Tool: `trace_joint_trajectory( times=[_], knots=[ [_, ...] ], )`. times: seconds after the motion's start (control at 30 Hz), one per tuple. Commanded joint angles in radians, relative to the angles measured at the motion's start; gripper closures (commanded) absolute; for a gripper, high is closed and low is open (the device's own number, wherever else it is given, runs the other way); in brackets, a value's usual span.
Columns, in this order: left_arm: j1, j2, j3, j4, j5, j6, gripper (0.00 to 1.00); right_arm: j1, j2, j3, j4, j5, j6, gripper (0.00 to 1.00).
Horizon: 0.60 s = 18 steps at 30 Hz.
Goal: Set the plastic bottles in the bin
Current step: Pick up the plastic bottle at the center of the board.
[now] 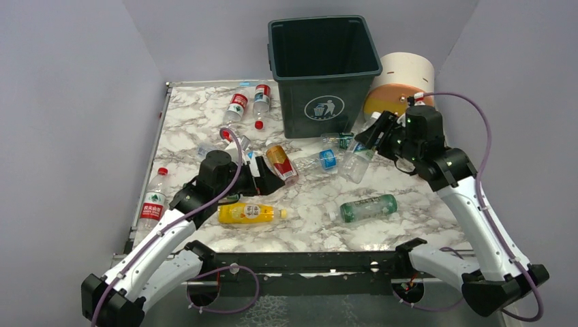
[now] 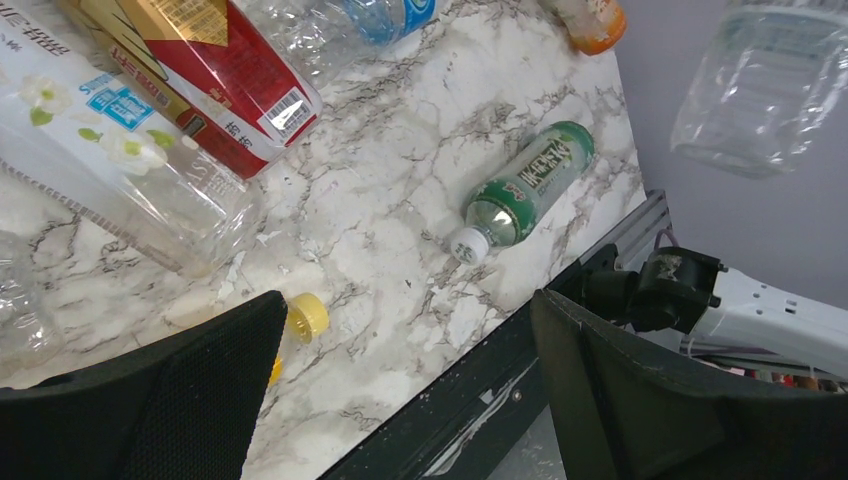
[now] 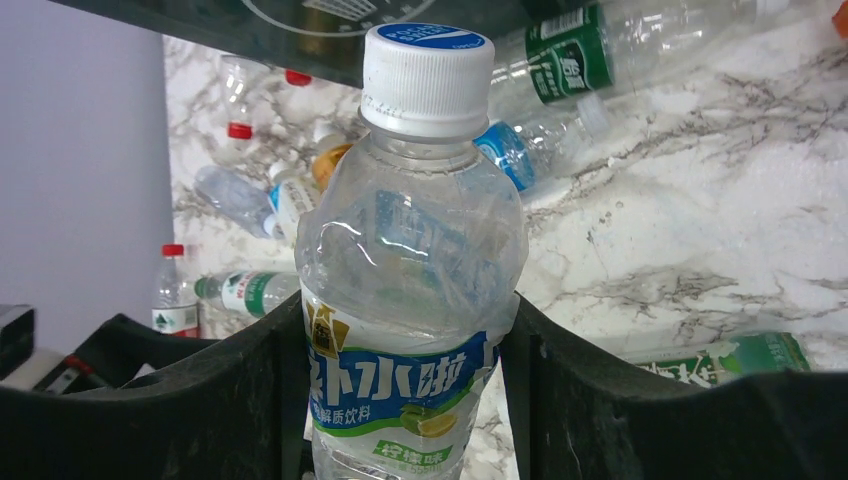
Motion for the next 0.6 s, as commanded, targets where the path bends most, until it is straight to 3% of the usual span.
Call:
trace_joint_trajectory(
  times=[0.0,0.23,0.57],
  knots=[
    [-0.022,0.041,0.032,0.103,0.043,-0.004,0.01,-0.001,-0.027,0.096,-0.069,0.036,-0.042,0.47],
    [-0.083,0.086,0.015,0.161,0.017,-0.019,0.01,-0.001,-0.028,0.221,-0.050,0.020,-0.080,0.47],
    [-0.134,0.105,-0.031,0.206,-0.007,-0.038,0.01,-0.001,0.070,0.365,0.103,-0.028,-0.093,0.46]
  ],
)
